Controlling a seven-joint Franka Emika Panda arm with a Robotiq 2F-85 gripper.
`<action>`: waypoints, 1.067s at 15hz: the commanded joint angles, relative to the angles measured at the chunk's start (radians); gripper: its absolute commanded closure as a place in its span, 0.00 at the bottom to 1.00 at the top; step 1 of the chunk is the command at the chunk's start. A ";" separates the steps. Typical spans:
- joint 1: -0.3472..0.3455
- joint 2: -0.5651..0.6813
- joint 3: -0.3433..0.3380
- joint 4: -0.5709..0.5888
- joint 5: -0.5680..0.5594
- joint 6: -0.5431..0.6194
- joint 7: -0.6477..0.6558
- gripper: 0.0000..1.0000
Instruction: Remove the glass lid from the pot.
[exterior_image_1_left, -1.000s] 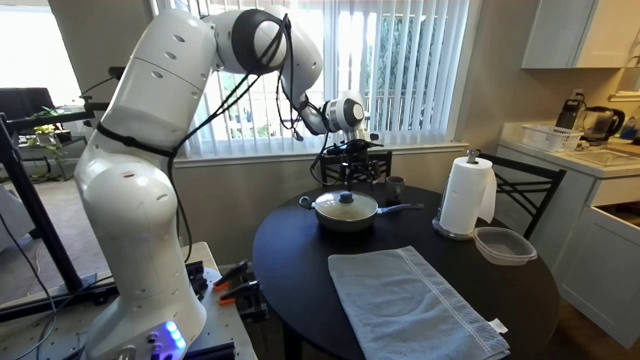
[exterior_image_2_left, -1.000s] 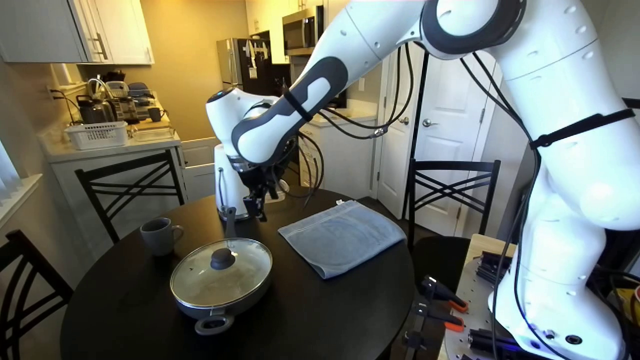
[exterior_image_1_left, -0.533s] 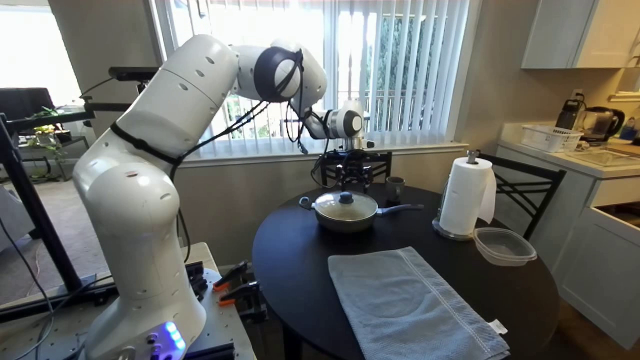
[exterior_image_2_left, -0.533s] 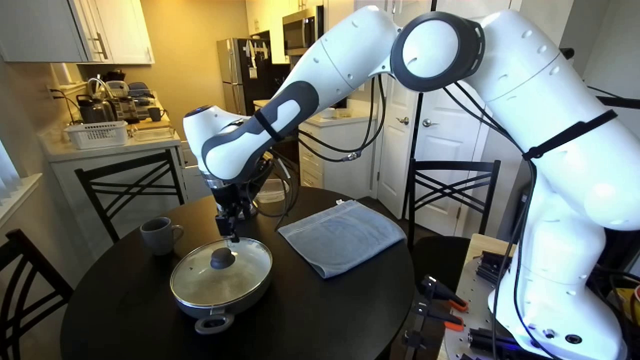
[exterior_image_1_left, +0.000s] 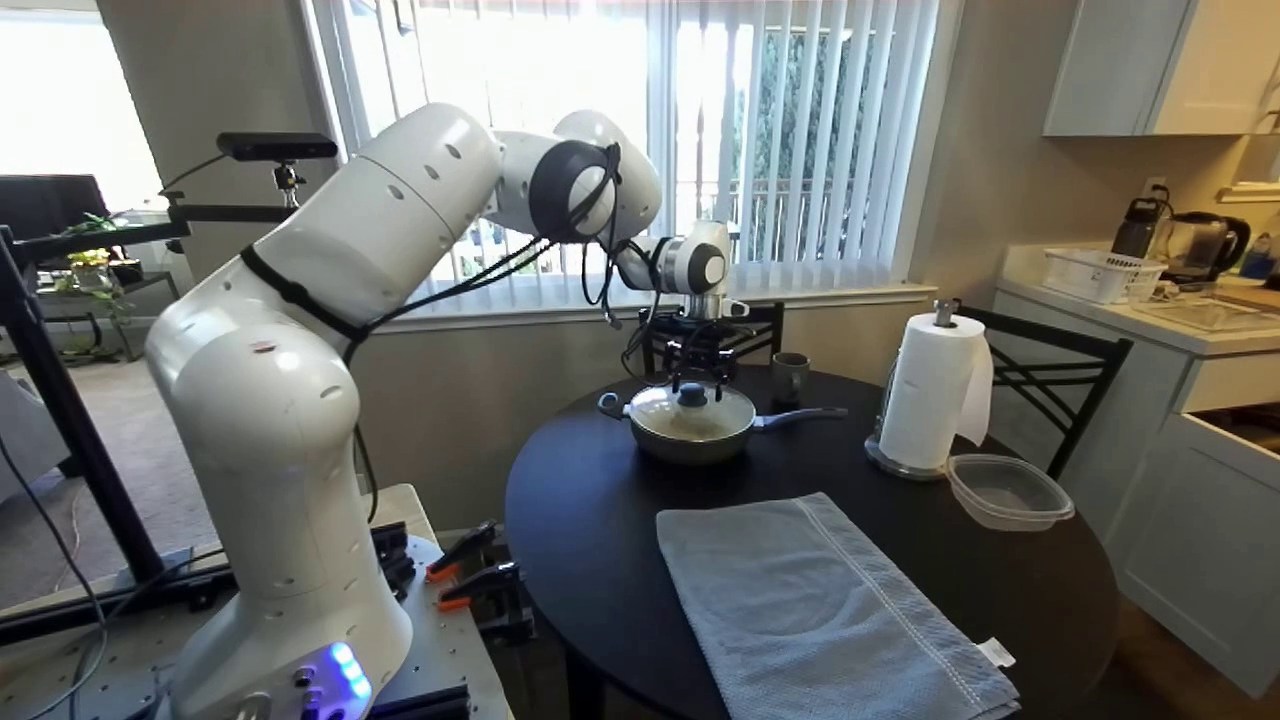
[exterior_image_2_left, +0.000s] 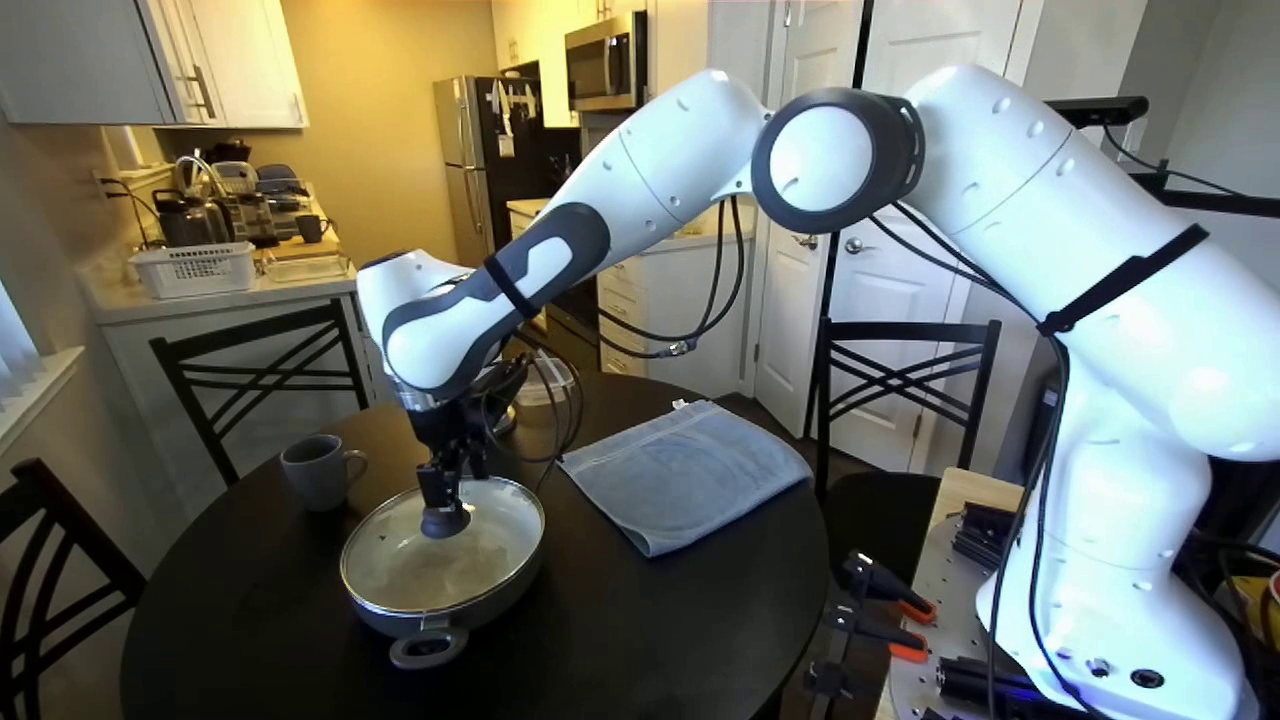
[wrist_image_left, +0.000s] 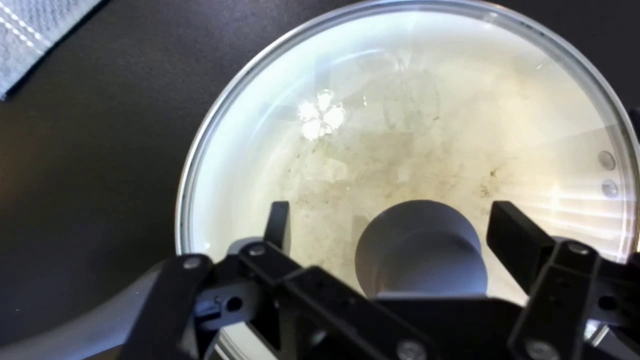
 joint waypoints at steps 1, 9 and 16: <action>-0.005 0.057 0.027 0.081 0.049 -0.046 -0.096 0.00; 0.007 0.081 0.054 0.134 0.076 -0.073 -0.159 0.00; 0.005 0.097 0.050 0.174 0.078 -0.097 -0.161 0.00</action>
